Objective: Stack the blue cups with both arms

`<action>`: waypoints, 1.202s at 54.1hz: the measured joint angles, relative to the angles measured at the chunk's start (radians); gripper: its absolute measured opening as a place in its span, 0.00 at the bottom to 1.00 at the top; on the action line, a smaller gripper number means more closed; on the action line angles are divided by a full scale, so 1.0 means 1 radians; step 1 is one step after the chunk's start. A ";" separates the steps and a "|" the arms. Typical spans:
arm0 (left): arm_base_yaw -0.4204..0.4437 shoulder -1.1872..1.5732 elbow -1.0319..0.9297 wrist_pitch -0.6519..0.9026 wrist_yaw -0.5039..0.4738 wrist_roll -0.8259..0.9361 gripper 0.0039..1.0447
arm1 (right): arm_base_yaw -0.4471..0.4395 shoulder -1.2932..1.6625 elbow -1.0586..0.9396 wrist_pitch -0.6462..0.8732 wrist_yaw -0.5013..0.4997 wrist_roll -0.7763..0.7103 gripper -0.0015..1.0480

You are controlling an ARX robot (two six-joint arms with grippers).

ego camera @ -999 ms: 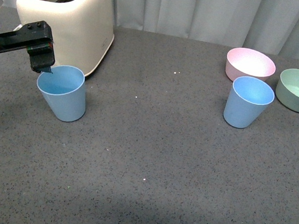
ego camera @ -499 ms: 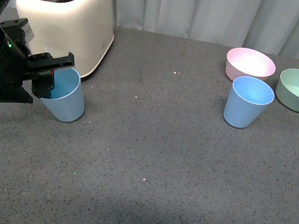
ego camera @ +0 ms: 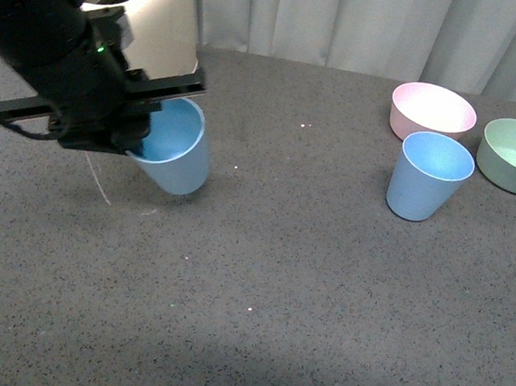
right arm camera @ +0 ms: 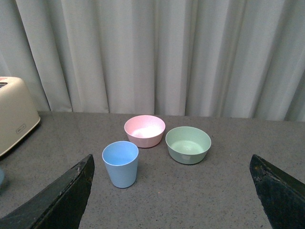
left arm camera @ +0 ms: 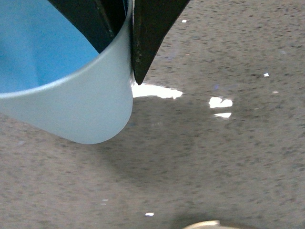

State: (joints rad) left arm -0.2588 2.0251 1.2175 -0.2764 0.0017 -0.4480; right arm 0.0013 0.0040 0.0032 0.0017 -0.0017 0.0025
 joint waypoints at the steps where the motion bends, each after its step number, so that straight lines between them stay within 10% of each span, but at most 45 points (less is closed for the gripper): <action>1: -0.014 0.006 0.017 -0.008 0.000 -0.004 0.03 | 0.000 0.000 0.000 0.000 0.000 0.000 0.91; 33: -0.166 0.217 0.313 -0.219 0.016 -0.054 0.03 | 0.000 0.000 0.000 0.000 0.000 0.000 0.91; 45: -0.162 0.201 0.313 -0.200 0.035 -0.077 0.33 | 0.000 0.000 0.000 0.000 0.000 0.000 0.91; 59: -0.156 0.059 0.241 -0.098 0.004 -0.102 0.69 | 0.000 0.000 0.000 0.000 0.000 0.000 0.91; 65: -0.151 -0.023 -0.008 0.406 -0.288 0.113 0.55 | 0.000 0.000 0.000 0.000 0.000 0.000 0.91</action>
State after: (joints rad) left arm -0.4103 2.0018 1.2098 0.1295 -0.2863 -0.3351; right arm 0.0013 0.0040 0.0032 0.0017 -0.0021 0.0025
